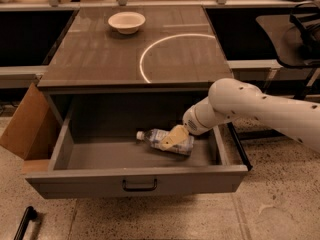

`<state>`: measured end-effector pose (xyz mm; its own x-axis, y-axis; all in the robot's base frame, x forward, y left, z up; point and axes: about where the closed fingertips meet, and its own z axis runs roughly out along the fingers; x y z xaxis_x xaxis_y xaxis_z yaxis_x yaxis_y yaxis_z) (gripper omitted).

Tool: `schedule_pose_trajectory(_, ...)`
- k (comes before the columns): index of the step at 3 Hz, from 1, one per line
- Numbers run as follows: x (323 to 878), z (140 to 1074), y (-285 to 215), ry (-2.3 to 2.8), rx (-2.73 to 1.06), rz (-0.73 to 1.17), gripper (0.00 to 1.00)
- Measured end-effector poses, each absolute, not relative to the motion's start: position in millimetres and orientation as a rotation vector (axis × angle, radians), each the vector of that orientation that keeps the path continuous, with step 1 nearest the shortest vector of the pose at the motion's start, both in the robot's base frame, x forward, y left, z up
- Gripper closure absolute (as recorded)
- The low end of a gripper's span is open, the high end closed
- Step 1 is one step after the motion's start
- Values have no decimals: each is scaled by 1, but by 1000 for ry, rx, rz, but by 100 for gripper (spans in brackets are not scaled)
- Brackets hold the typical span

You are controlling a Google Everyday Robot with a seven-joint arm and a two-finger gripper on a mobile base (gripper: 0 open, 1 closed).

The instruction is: Place blue plastic bottle into top drawer

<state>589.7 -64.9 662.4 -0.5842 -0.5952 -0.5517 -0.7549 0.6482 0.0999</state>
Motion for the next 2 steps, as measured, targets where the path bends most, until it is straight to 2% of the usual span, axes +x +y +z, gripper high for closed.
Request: schedule_pose_trajectory(2,565,722,-103,2323,-961,446,0)
